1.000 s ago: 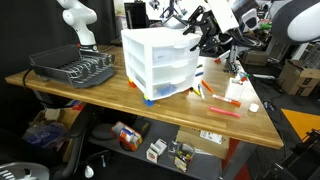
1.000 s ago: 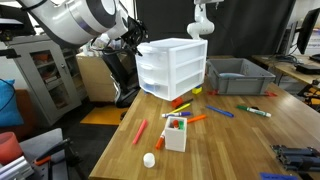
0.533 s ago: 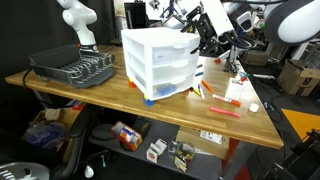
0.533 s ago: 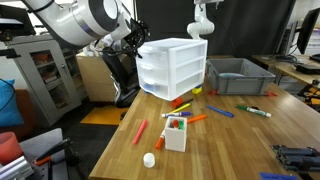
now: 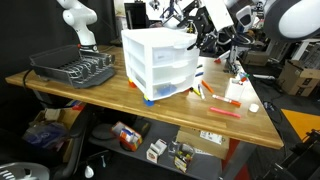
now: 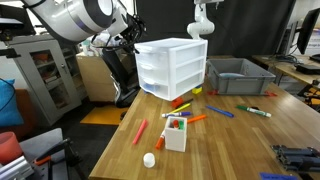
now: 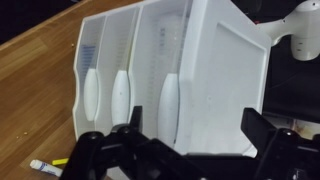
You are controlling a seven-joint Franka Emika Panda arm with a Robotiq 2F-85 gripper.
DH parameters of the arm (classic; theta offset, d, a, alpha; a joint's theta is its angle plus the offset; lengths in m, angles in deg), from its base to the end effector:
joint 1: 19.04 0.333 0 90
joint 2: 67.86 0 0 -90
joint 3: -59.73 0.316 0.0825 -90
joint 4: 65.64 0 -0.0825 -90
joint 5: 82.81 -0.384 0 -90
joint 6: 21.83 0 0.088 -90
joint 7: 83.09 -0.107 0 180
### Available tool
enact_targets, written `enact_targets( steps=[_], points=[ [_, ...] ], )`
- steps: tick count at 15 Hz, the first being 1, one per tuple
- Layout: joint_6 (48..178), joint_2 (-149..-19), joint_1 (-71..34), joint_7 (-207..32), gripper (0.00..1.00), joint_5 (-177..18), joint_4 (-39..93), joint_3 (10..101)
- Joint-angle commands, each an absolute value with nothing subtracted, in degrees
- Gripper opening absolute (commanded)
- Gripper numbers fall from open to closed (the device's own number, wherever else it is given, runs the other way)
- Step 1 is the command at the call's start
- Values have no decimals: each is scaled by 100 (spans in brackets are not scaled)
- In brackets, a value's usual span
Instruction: Open the top drawer of the plastic cabinet
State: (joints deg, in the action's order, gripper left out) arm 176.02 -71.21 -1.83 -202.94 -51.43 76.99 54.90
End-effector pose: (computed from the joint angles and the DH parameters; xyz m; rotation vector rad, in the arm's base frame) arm 0.4835 0.1685 0.3649 -1.8714 1.3839 -0.5315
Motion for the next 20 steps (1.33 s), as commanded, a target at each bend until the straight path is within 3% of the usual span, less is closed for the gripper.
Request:
enact_targets(
  steps=[1,4,5,6,9,13,14,15,16,17,18,20],
  points=[
    [17614,-7126,-85,-19876,100,-5493,7820,5503],
    [17617,-7174,12,-19204,100,-6000,7836,5374],
    [17609,-7184,-523,-18705,100,-6526,7845,5980],
    [17620,-7191,-27,-18778,100,-6489,7809,5474],
    [17618,-7185,51,-18381,100,-6923,7840,5574],
    [17631,-7252,-420,-17569,89,-7845,7865,6349],
    [17634,-7277,-464,-17379,80,-8038,7851,6449],
    [17633,-7323,-495,-17189,79,-8200,7827,6537],
    [17632,-7378,-526,-17022,68,-8342,7782,6610],
    [17628,-7427,-551,-16849,65,-8465,7758,6667],
    [17620,-7465,-567,-16699,52,-8574,7721,6717],
    [17614,-7515,-591,-16449,37,-8773,7680,6803]
  ],
)
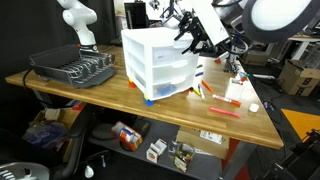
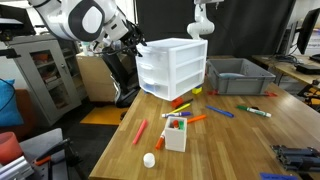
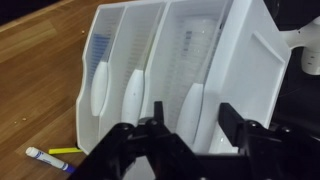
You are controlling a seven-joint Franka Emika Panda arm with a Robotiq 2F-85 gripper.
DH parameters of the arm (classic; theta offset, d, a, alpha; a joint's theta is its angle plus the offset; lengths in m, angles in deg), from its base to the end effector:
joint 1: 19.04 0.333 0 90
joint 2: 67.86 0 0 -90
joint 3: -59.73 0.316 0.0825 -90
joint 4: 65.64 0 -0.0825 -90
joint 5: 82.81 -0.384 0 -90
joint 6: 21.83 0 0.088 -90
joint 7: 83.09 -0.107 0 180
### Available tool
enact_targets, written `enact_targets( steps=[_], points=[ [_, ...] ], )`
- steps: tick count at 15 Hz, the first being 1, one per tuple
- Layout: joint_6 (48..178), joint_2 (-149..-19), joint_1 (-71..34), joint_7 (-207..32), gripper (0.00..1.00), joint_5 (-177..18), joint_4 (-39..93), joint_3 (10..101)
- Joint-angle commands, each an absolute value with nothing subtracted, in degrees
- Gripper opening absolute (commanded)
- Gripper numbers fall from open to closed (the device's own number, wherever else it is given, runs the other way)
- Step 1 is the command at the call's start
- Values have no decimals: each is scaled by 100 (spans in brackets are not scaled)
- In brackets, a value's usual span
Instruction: Open the top drawer of the plastic cabinet
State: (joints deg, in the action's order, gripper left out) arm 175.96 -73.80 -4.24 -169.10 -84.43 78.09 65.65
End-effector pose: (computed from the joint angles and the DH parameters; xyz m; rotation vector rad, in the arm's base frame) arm 0.4860 0.1799 0.3433 -1.9862 1.3236 -0.6229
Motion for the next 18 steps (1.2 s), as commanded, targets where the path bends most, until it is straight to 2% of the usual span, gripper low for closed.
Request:
enact_targets(
  steps=[1,3,5,7,9,18],
  points=[
    [17595,-7515,-596,-16345,29,-8851,7632,6837],
    [17583,-7519,-604,-16172,16,-9009,7591,6888],
    [17581,-7532,-603,-16027,12,-9135,7579,6927],
    [17673,-7624,-592,-15930,1,-9246,7632,6980],
    [17605,-7585,-596,-15924,5,-9344,7598,7000],
    [17620,-7470,-497,-16267,5,-9086,7679,6783]
  ],
)
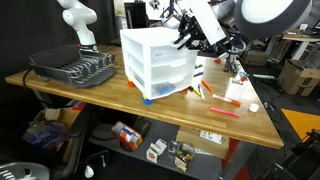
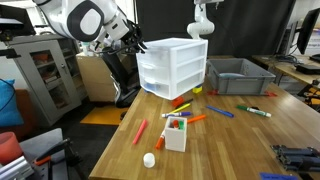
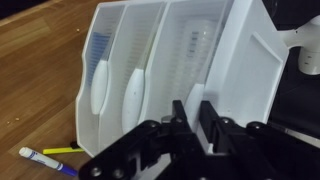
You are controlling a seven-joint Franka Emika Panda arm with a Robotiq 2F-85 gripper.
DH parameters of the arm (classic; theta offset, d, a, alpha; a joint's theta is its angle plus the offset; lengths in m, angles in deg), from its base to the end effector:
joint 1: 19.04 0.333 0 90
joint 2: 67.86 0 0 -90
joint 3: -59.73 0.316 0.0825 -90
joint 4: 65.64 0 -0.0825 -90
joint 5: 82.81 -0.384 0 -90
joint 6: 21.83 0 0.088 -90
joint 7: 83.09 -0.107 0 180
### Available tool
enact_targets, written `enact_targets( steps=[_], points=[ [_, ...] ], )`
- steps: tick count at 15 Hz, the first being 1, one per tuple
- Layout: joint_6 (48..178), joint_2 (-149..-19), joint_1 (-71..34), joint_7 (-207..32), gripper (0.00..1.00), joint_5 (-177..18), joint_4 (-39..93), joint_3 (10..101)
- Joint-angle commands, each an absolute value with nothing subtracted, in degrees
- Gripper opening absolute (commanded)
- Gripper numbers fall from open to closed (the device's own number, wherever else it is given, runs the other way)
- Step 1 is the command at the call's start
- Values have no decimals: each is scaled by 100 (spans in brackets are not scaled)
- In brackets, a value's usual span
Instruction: Open the top drawer of the plastic cabinet
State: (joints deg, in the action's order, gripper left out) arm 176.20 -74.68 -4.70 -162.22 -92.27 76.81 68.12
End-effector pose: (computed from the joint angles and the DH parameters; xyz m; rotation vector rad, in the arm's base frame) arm 0.4907 0.1840 0.3442 -1.9852 1.3197 -0.6438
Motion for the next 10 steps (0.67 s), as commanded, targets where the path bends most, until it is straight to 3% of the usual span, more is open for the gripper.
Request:
enact_targets(
  steps=[1,10],
  points=[
    [17620,-7455,-541,-16361,5,-9002,7690,6827],
    [17616,-7404,-908,-17404,5,-7813,7672,6998]
  ],
)
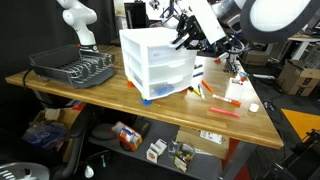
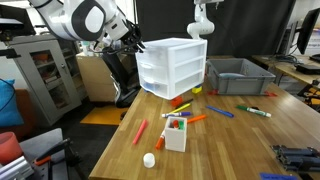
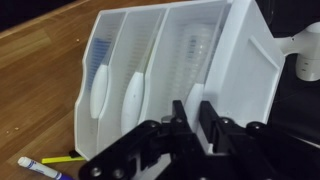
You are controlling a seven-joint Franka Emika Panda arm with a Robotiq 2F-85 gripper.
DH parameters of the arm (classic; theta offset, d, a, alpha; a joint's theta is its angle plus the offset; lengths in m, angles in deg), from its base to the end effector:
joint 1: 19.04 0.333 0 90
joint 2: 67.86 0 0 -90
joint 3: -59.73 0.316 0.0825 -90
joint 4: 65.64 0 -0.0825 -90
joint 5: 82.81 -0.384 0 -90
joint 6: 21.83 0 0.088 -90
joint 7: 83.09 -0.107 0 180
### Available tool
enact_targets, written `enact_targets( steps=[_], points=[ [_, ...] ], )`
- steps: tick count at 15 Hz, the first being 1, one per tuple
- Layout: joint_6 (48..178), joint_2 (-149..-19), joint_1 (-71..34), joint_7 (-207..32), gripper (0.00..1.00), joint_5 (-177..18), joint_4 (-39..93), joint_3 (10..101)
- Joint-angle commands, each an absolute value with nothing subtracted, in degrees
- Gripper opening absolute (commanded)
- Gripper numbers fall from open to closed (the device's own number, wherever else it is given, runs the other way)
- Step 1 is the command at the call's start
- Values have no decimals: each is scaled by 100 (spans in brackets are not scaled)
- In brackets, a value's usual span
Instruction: Open the top drawer of the plastic cabinet
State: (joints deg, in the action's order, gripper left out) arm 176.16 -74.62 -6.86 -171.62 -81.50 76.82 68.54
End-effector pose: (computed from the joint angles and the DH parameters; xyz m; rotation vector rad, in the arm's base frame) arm 0.4894 0.1898 0.3458 -1.9786 1.3007 -0.6064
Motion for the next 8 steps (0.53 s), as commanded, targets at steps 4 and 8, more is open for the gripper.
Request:
enact_targets(
  steps=[4,8],
  points=[
    [17615,-7371,-1024,-17702,5,-7439,7680,7019],
    [17615,-7319,-1106,-18009,5,-7129,7697,7061]
  ],
)
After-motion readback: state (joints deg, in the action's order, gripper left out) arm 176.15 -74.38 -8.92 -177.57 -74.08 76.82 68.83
